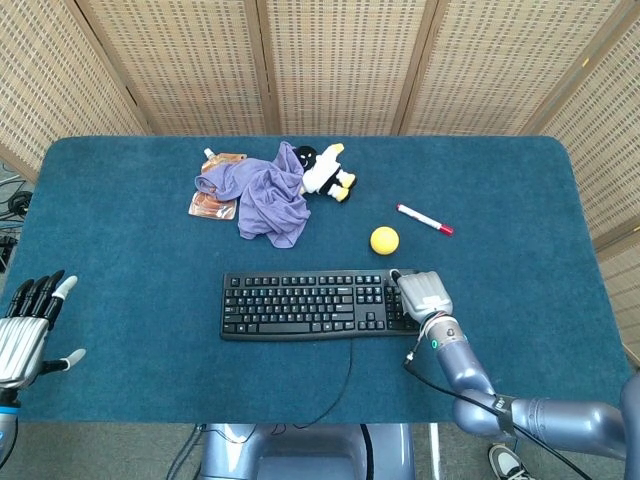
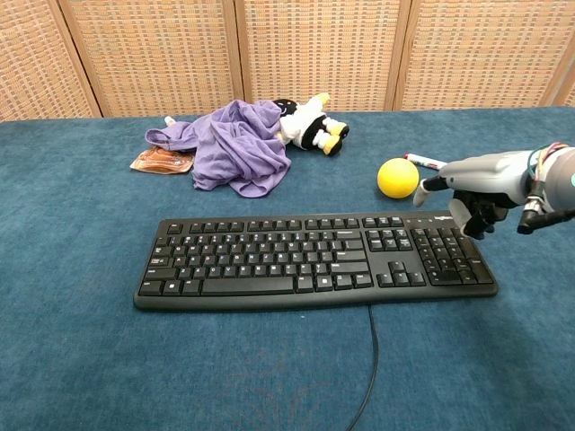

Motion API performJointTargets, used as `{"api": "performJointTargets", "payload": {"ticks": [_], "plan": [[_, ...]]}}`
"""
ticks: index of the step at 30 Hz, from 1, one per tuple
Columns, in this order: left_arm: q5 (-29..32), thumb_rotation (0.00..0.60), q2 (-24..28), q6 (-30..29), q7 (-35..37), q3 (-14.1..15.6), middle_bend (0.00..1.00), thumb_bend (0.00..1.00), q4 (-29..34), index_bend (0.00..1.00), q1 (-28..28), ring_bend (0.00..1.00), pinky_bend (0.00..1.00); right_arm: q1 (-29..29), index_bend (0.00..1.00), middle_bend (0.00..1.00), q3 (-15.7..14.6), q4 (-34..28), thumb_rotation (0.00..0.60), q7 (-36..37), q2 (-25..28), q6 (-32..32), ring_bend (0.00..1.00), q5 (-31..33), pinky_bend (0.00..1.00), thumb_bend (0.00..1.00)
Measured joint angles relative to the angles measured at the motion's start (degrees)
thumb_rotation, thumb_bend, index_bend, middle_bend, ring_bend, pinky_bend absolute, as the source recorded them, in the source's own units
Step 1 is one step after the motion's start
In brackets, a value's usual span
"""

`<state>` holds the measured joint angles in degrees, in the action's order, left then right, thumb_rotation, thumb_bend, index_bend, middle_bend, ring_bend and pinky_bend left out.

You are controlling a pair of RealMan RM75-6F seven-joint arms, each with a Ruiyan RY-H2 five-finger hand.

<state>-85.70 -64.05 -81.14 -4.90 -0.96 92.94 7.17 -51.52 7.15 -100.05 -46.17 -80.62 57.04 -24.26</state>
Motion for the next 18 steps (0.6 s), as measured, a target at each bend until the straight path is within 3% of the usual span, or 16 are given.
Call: {"api": "performJointTargets", "payload": {"ticks": [18], "plan": [[-0.3,0.6,0.0,0.3,0.1,0.3,0.0,0.03,0.0,0.0,0.2,0.0,0.0,-2.4,0.19,0.71,-1.1,1.3,0.6,2.0,-1.6,-1.1,0.64,1.6,0.47,1.0]]}}
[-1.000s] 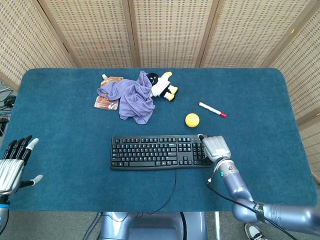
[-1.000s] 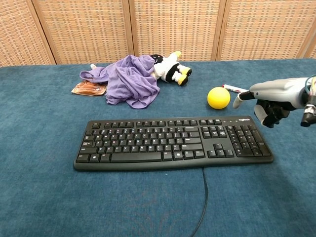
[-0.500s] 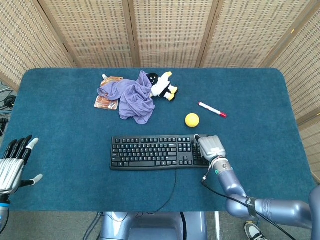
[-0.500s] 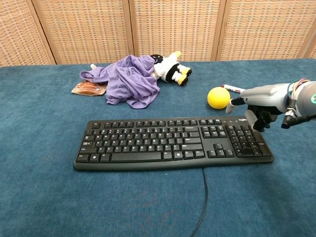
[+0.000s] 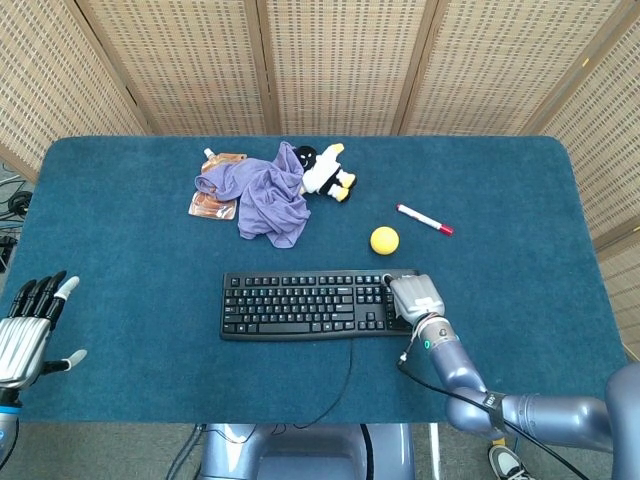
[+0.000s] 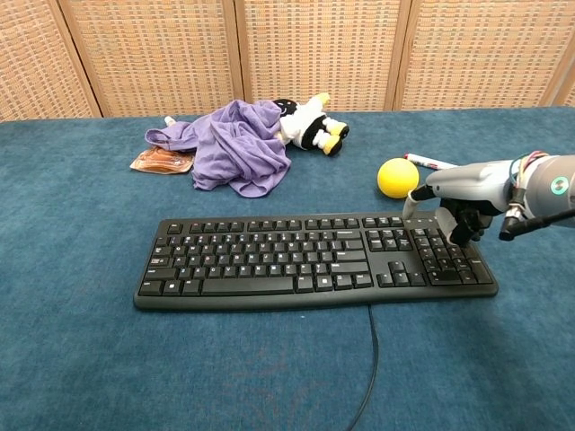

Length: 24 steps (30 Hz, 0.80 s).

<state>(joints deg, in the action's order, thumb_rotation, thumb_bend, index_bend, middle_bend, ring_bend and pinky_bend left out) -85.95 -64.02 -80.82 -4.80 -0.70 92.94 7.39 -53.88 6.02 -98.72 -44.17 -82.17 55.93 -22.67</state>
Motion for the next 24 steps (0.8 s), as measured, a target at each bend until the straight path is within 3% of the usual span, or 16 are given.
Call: {"api": "performJointTargets", "payload": {"ticks": [24], "plan": [[0.5,0.6,0.1,0.8,0.2,0.1,0.0,0.03,-0.1,0.0,0.3,0.0,0.0,-2.9,0.19,0.71,-0.6,2.7,0.6,0.8,-2.1,-0.3,0.64,2.1,0.5,1.0]]}}
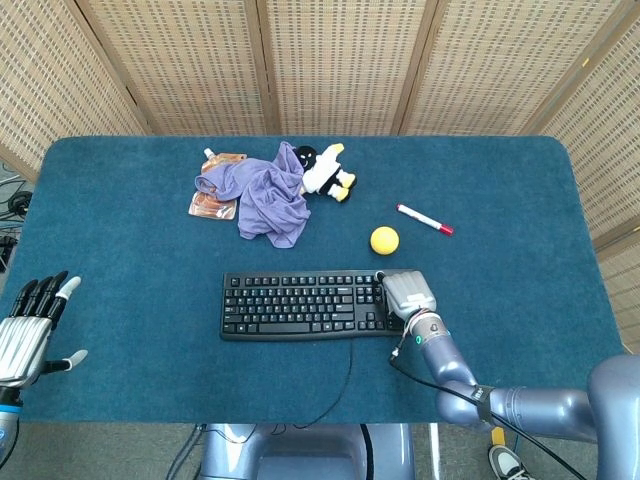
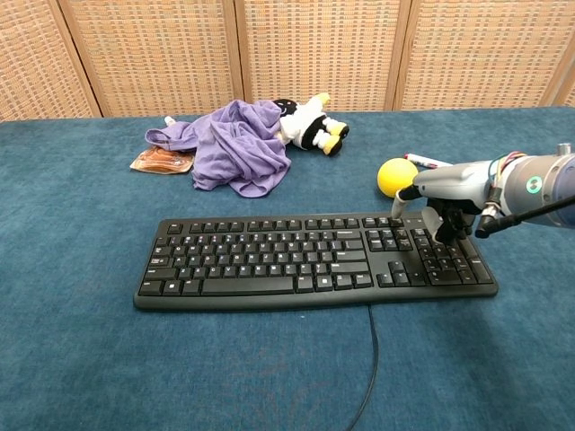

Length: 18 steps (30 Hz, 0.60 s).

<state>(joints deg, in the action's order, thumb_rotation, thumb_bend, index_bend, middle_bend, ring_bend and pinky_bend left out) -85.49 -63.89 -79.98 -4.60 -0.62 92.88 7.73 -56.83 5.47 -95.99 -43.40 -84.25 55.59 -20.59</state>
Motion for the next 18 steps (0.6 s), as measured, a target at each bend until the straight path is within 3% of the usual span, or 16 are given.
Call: {"api": "performJointTargets", "payload": {"ticks": [18], "plan": [[-0.8,0.6,0.0,-0.1,-0.1,0.4,0.0,0.04,0.1,0.0,0.0,0.0,0.0,-0.8,0.19,0.71,-1.0,0.4,0.6,0.1,-0.5,-0.3,0.64,1.9,0.5,1.0]]}}
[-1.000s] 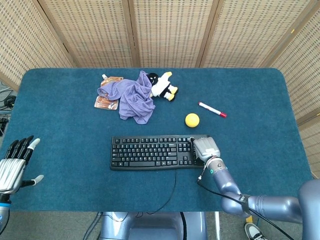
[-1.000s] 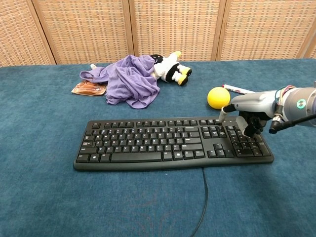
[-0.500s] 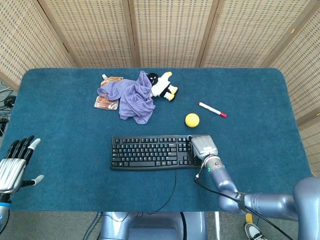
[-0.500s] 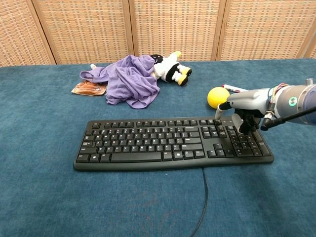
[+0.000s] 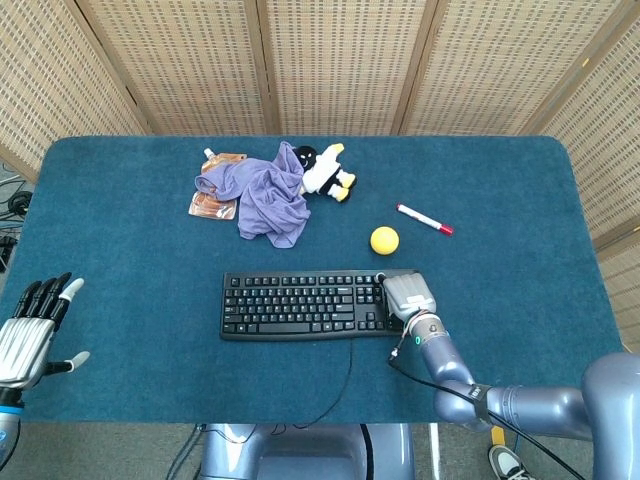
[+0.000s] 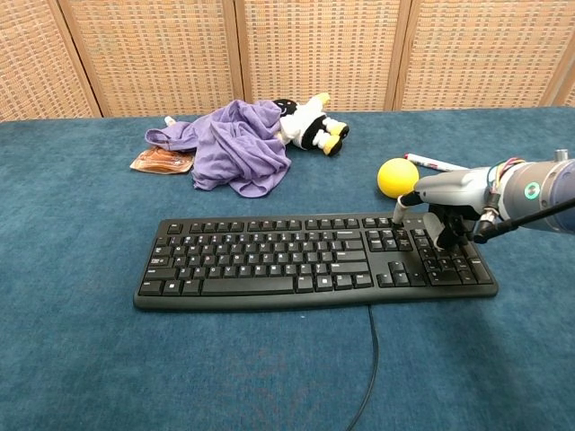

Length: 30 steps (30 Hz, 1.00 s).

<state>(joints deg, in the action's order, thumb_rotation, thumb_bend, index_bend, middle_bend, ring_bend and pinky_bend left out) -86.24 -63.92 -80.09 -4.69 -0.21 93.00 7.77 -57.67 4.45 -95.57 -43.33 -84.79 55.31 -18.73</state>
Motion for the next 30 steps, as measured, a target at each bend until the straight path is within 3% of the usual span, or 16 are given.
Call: {"api": "performJointTargets", "payload": {"ticks": [15,19,21,27,30], "plan": [[-0.2,0.6,0.2,-0.3,0.4,0.1,0.0,0.04,0.2,0.0,-0.1,0.0,0.0,-1.0,0.19,0.71,0.9,-5.5,0.6,-1.6,2.9,5.3,0.64,-1.3,0.5,1.0],[-0.4,0.6,0.3,-0.5,0.6,0.1,0.0,0.03,0.2,0.0,-0.2,0.0,0.0,-0.7,0.17,0.63,1.0,-8.4,0.6,-2.0,4.6,8.3,0.59,-3.5,0.5,0.98],[-0.5,0.6,0.3,-0.5,0.7,0.2,0.0,0.03,0.3,0.0,-0.1,0.0,0.0,-0.2,0.14,0.53,0.8,-9.6,0.6,-2.0,5.5,10.1,0.48,-5.3,0.48,0.91],[-0.6,0.6,0.2,-0.1,0.8,0.3,0.0,0.04,0.1,0.0,0.0,0.0,0.0,4.3,0.04,0.18,-1.8,-13.3,0.6,0.5,9.0,15.8,0.09,-13.4,0.3,0.5],[-0.6,0.6,0.0,-0.1,0.7,0.3,0.0,0.04,0.1,0.0,0.0,0.0,0.0,7.9,0.02,0.05,-3.7,-14.2,0.6,3.8,11.1,18.2,0.01,-19.2,0.21,0.37]]}}
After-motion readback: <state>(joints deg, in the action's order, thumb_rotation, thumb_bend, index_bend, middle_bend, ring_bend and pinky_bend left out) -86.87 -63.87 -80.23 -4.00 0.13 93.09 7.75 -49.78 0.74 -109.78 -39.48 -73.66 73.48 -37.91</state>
